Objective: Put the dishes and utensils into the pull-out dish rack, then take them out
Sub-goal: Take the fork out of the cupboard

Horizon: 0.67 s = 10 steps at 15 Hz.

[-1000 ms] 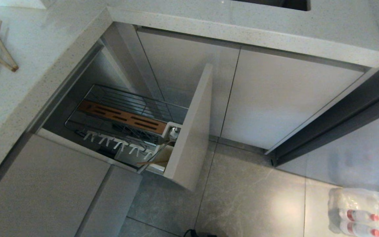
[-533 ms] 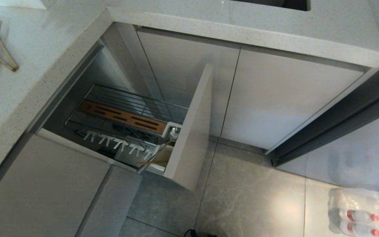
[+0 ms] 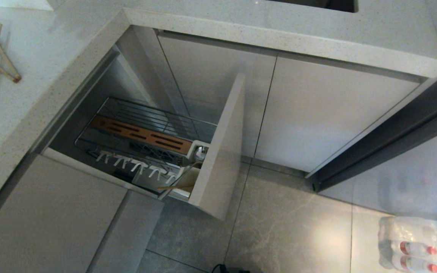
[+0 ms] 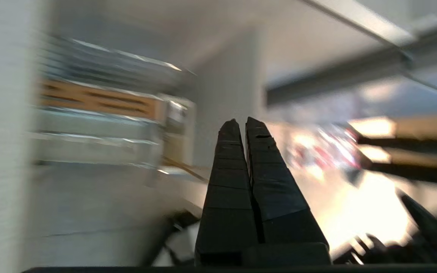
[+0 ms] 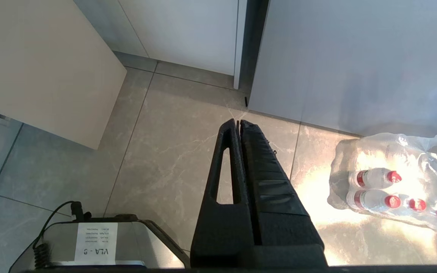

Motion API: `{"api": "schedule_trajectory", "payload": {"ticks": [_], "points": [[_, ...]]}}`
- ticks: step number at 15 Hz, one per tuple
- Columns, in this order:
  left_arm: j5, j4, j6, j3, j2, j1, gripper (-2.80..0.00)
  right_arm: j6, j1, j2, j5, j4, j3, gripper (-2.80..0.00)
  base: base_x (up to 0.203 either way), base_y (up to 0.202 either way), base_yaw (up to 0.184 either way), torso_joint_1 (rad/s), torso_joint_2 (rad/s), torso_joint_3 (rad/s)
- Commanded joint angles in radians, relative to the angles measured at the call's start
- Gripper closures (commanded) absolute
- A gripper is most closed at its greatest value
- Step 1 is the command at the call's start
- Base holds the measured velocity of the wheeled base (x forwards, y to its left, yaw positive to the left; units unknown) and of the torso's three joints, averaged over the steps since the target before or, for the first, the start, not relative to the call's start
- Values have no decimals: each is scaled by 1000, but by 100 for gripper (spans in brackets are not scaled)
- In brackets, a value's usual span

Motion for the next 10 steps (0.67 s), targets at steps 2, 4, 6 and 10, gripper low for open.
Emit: {"api": "schedule_trajectory", "payload": {"ticks": [2,4,6,10], "points": [[-57,4,2,40,41,-26,0,0,0,2,0,0,0,0,0,0,0,0,0,0],[-57,4,4,75,63,-35,0,0,0,2,0,0,0,0,0,0,0,0,0,0],[-51,5,6,101,97,-35,0,0,0,2,0,0,0,0,0,0,0,0,0,0],[-28,104,120,124,184,-55,0,0,0,2,0,0,0,0,0,0,0,0,0,0]]}}
